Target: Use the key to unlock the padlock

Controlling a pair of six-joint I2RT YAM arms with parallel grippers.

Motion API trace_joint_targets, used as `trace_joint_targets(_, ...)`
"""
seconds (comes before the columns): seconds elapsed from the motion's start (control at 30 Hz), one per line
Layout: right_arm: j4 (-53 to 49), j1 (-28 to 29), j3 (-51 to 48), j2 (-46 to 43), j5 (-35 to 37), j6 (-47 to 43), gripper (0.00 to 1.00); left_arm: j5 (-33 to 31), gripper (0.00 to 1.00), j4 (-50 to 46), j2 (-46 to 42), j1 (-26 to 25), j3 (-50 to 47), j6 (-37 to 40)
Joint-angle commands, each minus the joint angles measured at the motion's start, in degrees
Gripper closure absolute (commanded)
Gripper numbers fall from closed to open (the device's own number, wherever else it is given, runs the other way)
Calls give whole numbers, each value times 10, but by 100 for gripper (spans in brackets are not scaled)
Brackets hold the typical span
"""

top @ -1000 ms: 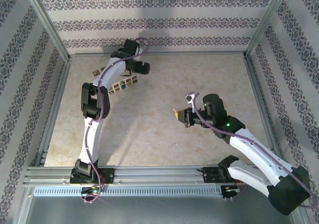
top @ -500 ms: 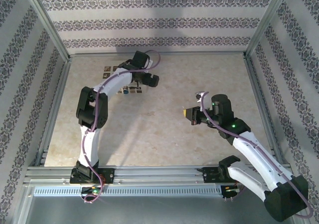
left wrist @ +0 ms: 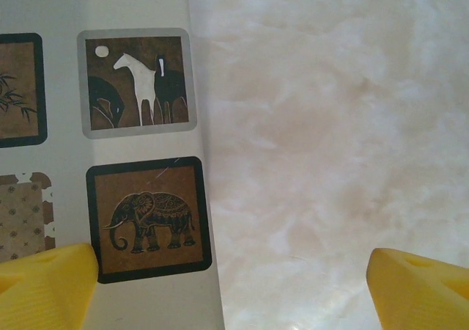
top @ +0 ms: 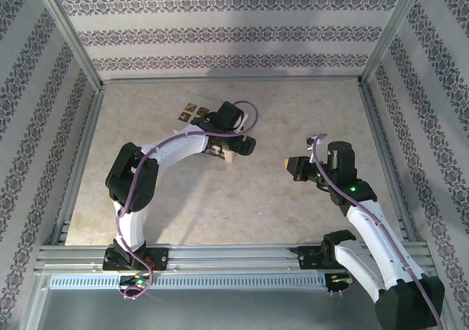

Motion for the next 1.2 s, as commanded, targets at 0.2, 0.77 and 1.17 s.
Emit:
trace_joint_targets(0.2, -6, -9, -6, 2, -25, -6, 100, 82, 8, -2, -10, -37, -50, -61)
trace_joint_targets(0.77, 102, 73, -1, 80, -23, 17, 100, 95, 4, 90, -267, 40, -194, -27)
trace_joint_targets(1.17, 226, 175, 112, 298, -7, 50, 100, 186, 4, 297, -441, 190, -484, -127)
